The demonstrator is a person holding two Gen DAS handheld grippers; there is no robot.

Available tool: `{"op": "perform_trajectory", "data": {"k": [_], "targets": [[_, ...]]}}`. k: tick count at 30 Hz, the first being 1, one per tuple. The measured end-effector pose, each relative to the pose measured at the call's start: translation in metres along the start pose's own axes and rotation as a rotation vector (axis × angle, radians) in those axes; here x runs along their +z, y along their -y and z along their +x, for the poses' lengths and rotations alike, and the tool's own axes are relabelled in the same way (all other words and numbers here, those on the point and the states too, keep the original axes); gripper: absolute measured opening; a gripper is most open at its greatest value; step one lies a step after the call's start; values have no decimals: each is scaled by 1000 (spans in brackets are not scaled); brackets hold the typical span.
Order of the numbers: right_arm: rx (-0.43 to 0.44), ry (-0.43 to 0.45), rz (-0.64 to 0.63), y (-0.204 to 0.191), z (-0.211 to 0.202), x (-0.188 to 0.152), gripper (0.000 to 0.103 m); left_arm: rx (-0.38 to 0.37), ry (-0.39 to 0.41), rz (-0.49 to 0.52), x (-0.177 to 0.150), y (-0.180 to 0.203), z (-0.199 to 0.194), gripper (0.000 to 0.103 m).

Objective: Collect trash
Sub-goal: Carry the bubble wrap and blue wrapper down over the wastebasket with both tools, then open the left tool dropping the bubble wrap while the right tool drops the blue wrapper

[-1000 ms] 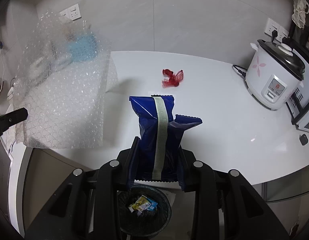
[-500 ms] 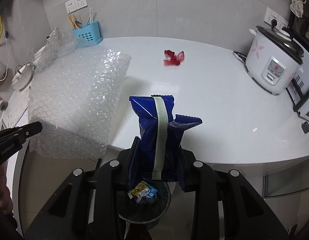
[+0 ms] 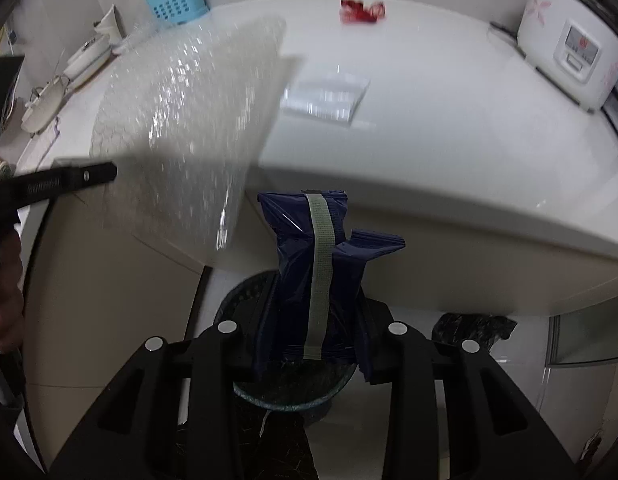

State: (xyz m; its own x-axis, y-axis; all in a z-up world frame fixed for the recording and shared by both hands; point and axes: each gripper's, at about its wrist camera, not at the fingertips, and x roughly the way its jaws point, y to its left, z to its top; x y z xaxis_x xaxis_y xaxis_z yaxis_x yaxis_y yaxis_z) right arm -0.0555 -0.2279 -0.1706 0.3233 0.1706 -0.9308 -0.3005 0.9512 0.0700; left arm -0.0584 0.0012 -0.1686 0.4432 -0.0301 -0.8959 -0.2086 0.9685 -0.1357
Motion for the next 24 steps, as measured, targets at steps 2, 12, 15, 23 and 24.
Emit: {"op": "perform_trajectory", "data": {"k": [2, 12, 15, 23, 24], "targets": [[-2, -26, 5, 0, 21, -17, 32, 10, 3, 3, -8, -2, 10, 4], [4, -117, 11, 0, 106, -82, 32, 54, -45, 49, -90, -18, 70, 4], [-4, -129, 7, 1, 125, -100, 32, 23, -95, 41, -117, -23, 101, 4], [-5, -172, 16, 3, 160, -133, 32, -5, -186, 86, -161, -14, 167, 4], [-8, -173, 13, 2, 162, -137, 32, -9, -195, 94, -164, -11, 173, 4]]}}
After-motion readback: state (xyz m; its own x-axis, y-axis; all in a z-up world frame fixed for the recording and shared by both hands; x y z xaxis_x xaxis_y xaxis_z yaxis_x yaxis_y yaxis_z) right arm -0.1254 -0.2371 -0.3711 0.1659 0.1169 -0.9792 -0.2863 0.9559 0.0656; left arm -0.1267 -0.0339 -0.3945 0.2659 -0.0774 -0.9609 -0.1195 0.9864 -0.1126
